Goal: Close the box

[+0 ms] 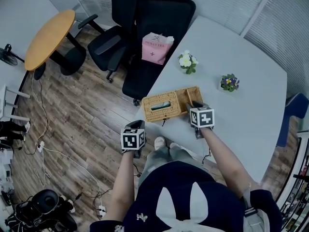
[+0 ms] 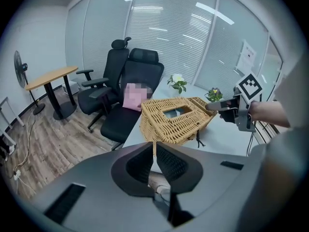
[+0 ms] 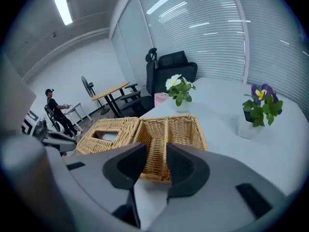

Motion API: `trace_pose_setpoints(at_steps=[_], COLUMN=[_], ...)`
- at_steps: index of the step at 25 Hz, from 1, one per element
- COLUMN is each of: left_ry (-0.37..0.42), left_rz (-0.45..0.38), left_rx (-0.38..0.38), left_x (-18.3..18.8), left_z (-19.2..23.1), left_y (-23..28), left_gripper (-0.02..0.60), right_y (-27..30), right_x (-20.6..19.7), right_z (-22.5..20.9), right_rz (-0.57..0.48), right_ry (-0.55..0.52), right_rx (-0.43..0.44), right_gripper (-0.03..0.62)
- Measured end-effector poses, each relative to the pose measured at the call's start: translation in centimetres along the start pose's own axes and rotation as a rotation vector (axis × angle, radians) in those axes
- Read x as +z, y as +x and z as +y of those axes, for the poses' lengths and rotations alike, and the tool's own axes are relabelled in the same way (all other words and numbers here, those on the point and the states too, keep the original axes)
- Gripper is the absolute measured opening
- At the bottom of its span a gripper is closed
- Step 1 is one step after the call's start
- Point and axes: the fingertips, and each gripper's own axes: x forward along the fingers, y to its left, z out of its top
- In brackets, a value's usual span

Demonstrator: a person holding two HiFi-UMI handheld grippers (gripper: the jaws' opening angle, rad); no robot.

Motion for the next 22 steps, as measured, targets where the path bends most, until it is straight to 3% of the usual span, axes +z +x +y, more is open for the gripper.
trace_pose_setpoints(at_steps=[5,13,17,22], left_ry=[-0.010,0.079,0.086,0.067], left_rz=[-0.071,-0.186,-0.217,-0.235], left_rx=[0.012,-0.007,-0.037,-0.052], left_x=[2.0,5.7,6.4,6.9], left_z=[0.1,-2.6,-4.4,-6.5], left_y=[-1.4,-3.7,-4.5,-5.1], left_gripper=[0.035,0.035,0.035,0.028], right_y=[-2.4,-5.9,-7.1,-8.1], right_x=[1.9,3.3,2.9,2.1], right_z=[2.0,6.4,8.3,10.9], right_rz=[-0.092,-0.176,-0.192,-0.171], right_ry=[-0.018,-0.108,-0.141,-0.180], right_rx=[0.052,0.135,0.168,0.238], right_gripper=[0.124,0.067,0.007,0.005])
